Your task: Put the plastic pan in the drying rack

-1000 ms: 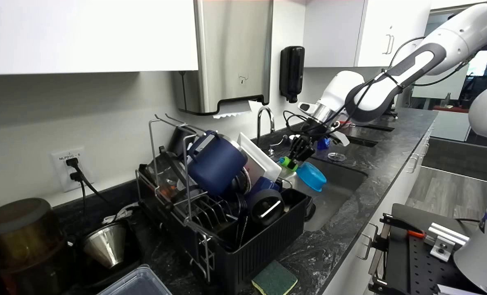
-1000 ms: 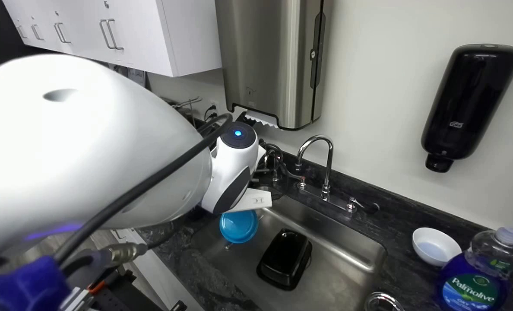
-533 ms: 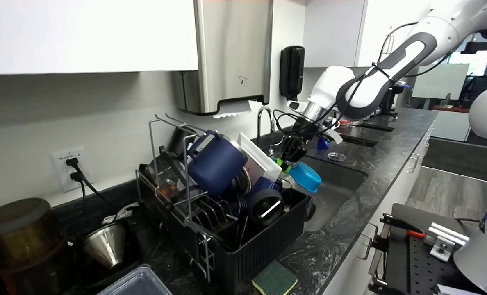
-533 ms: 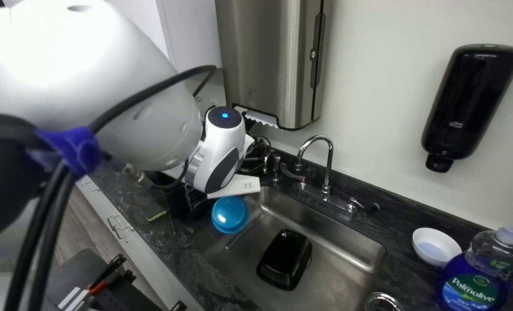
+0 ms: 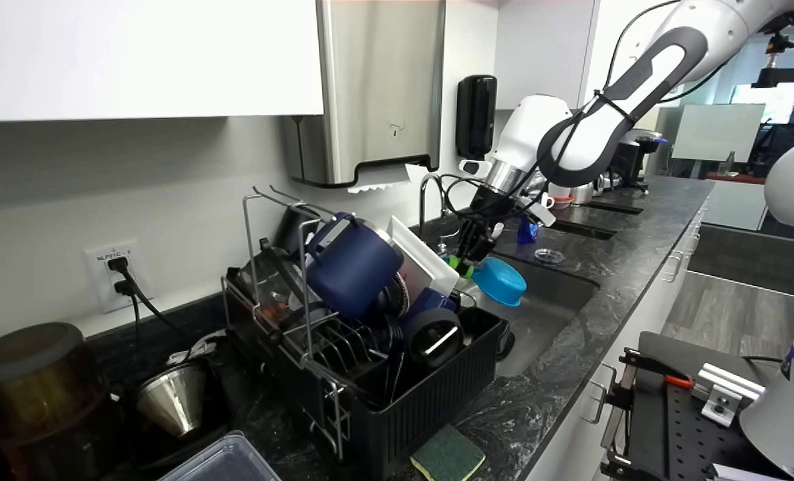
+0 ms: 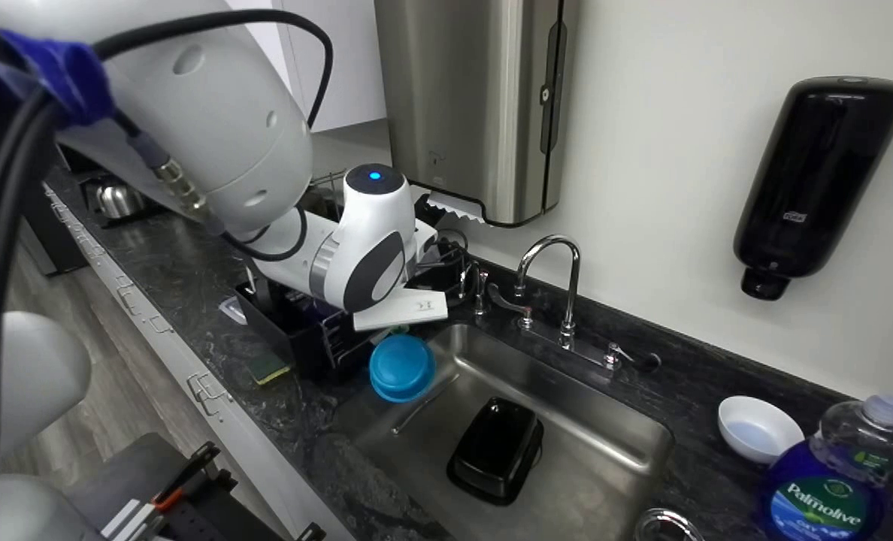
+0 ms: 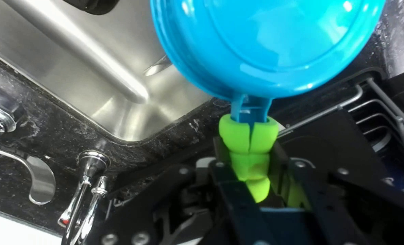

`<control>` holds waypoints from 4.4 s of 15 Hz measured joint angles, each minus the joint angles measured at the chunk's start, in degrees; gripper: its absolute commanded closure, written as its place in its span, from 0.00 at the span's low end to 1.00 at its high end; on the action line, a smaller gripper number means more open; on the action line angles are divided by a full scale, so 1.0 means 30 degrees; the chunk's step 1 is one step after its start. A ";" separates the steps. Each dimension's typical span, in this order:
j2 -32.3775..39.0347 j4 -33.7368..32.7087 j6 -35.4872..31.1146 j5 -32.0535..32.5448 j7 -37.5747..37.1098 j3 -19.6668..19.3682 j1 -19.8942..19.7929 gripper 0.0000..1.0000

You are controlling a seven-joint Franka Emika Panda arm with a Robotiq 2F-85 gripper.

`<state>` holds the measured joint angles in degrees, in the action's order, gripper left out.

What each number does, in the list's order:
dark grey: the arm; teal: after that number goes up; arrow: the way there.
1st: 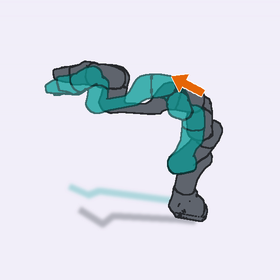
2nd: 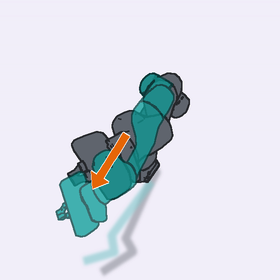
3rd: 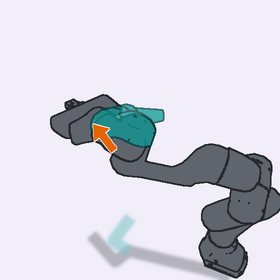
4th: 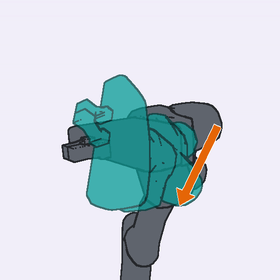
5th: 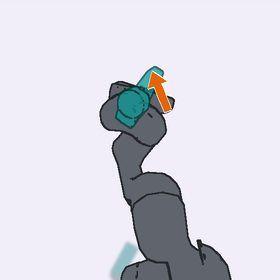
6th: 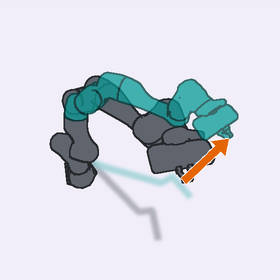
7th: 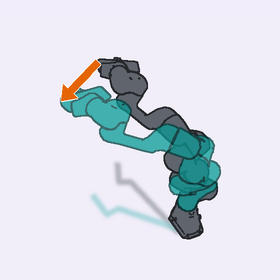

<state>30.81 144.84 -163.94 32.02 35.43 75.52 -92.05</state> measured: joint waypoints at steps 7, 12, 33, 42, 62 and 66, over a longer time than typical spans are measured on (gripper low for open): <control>-0.2088 0.0342 0.0018 -0.1884 0.0001 0.0774 -0.0431 0.92; -0.2349 0.0412 0.0041 -0.1848 -0.0113 0.0773 -0.0465 0.69; -0.0305 0.1465 -0.0281 0.1266 -0.1587 1.2352 -0.8738 0.92; 0.6848 0.2857 0.1776 0.5965 -0.3725 1.6943 -1.1720 0.92; 0.8084 -0.0242 1.0583 0.8773 -0.6067 1.7193 -0.5384 0.92; 0.7763 -0.1105 1.0946 0.9427 -0.6458 1.6126 -0.3926 0.92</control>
<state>54.10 141.53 -131.10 60.30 16.06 123.90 -103.83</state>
